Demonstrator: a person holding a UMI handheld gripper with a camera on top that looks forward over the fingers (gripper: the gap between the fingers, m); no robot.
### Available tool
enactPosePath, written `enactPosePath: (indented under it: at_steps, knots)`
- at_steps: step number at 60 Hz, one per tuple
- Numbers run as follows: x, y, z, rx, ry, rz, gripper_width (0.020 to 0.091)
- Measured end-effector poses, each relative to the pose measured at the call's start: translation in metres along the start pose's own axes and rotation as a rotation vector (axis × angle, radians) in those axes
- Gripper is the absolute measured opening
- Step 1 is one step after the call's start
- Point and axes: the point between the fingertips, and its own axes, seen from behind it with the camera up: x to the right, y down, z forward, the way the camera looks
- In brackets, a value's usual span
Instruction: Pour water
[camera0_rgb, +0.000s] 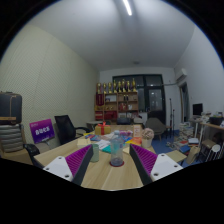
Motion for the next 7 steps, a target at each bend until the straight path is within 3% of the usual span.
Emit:
enactPosePath:
  at_steps: [7]
  knots:
    - [-0.002,-0.013,-0.040,0.013,0.002,-0.021,0.0837]
